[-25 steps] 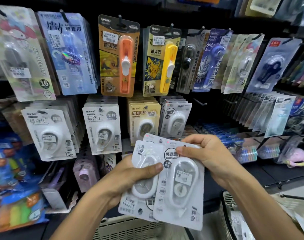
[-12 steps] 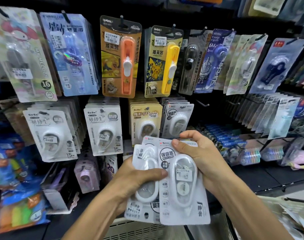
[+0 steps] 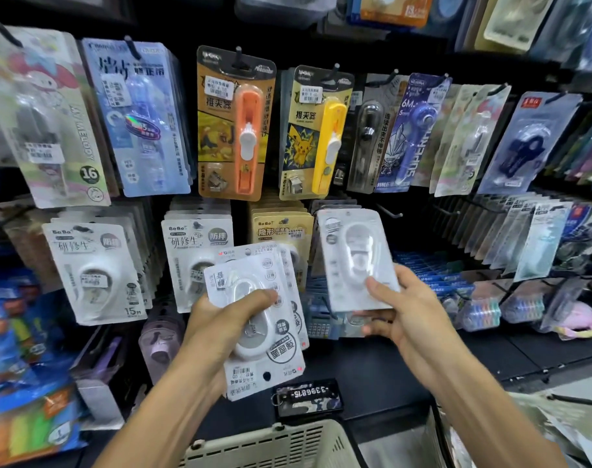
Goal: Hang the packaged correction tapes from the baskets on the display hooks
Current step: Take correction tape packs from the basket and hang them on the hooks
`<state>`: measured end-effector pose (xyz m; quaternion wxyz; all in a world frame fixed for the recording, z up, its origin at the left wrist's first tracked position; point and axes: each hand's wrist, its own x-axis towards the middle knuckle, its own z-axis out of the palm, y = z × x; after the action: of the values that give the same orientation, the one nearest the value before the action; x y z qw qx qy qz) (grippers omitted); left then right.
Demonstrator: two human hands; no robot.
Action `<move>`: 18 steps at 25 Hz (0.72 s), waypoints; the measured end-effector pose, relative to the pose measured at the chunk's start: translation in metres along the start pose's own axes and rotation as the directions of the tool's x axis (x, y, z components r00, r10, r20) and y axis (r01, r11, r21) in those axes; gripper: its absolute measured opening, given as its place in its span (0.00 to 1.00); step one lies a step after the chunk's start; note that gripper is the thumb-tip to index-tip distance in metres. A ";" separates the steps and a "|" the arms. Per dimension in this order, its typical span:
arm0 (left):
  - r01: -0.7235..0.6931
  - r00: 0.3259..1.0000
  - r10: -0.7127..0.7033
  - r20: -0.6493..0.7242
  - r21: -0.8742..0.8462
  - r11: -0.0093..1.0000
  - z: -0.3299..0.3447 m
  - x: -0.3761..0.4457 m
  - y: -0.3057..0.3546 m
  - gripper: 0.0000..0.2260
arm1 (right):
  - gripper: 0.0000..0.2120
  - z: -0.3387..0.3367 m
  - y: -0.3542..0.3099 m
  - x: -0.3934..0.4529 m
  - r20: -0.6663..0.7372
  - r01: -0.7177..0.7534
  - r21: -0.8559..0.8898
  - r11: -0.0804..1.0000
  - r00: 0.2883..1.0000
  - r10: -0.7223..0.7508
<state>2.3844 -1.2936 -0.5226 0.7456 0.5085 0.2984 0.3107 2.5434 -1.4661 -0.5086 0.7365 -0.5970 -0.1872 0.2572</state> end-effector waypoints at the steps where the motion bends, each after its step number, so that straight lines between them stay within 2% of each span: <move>1: -0.002 1.000 0.002 0.008 0.001 1.000 -0.001 0.000 0.002 0.11 | 0.14 -0.006 -0.003 0.007 -0.046 0.002 -0.007 1.000 0.999 -0.002; 4: -0.030 0.999 0.031 0.030 -0.010 0.999 -0.004 0.000 0.008 0.21 | 0.09 -0.019 0.001 0.016 -0.055 -0.038 -0.096 0.995 0.998 0.033; 6: -0.052 0.997 0.053 0.049 -0.031 0.998 -0.007 0.000 0.011 0.28 | 0.08 -0.022 0.005 0.018 -0.063 -0.033 -0.082 0.996 0.998 0.028; 8: -0.053 0.995 0.056 0.077 -0.035 0.998 -0.007 0.000 0.012 0.32 | 0.09 -0.020 0.006 0.018 -0.061 -0.017 -0.085 0.996 0.998 0.012; 10: -0.047 0.993 0.052 0.107 -0.044 0.998 -0.005 -0.002 0.011 0.31 | 0.11 -0.015 0.010 0.019 -0.113 -0.106 -0.009 0.994 0.988 0.105; 13: -0.047 0.990 0.057 0.131 -0.076 0.996 0.002 -0.004 0.009 0.24 | 0.21 -0.003 0.023 0.012 -0.150 -0.272 0.174 0.946 0.942 0.299; 15: -0.046 0.988 0.059 0.141 -0.091 0.995 0.008 -0.007 0.006 0.20 | 0.21 0.010 0.030 -0.002 -0.042 -0.276 0.074 0.958 0.959 0.280; 17: -0.023 0.983 0.047 0.177 -0.134 0.991 0.012 -0.009 0.007 0.19 | 0.18 0.028 0.031 -0.018 0.260 -0.198 -0.066 0.978 0.943 0.208; 18: 0.003 0.978 0.032 0.205 -0.170 0.985 0.012 -0.009 0.007 0.19 | 0.16 0.035 0.031 -0.023 0.350 -0.169 -0.098 0.981 0.917 0.193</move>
<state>2.3867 -1.3058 -0.5109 0.8108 0.4751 0.1879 0.2858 2.5005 -1.4478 -0.5306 0.6432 -0.5788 -0.2703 0.4221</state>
